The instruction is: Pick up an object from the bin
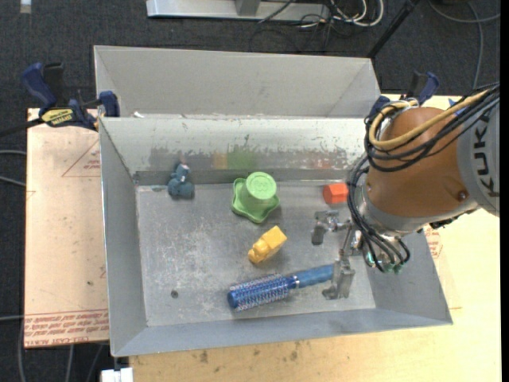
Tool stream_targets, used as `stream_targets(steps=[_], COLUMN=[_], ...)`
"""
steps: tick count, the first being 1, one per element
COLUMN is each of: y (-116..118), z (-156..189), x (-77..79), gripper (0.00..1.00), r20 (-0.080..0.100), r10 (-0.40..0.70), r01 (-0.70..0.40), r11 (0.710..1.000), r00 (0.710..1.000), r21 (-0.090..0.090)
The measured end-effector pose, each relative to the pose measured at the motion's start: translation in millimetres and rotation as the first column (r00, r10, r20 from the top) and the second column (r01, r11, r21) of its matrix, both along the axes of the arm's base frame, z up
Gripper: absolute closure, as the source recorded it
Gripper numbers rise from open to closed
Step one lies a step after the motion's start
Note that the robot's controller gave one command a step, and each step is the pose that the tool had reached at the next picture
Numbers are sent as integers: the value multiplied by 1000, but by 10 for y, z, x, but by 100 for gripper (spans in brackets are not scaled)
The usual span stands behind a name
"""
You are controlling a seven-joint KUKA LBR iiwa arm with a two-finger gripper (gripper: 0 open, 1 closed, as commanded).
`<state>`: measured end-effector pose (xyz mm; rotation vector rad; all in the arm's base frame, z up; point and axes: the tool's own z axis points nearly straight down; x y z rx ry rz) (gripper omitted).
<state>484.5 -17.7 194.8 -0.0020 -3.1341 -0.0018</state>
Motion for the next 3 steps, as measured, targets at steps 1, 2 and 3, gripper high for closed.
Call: stream_targets(steps=[1,2,3], y=[48,47,118], z=[-1292,-1247,-37], x=[397,412,163], gripper=[0,100,100], r20=[3,9,15], r10=[42,43,60], r01=[-42,-43,-60], r11=[999,999,998], r00=[999,999,998], r21=[0,-1,-1])
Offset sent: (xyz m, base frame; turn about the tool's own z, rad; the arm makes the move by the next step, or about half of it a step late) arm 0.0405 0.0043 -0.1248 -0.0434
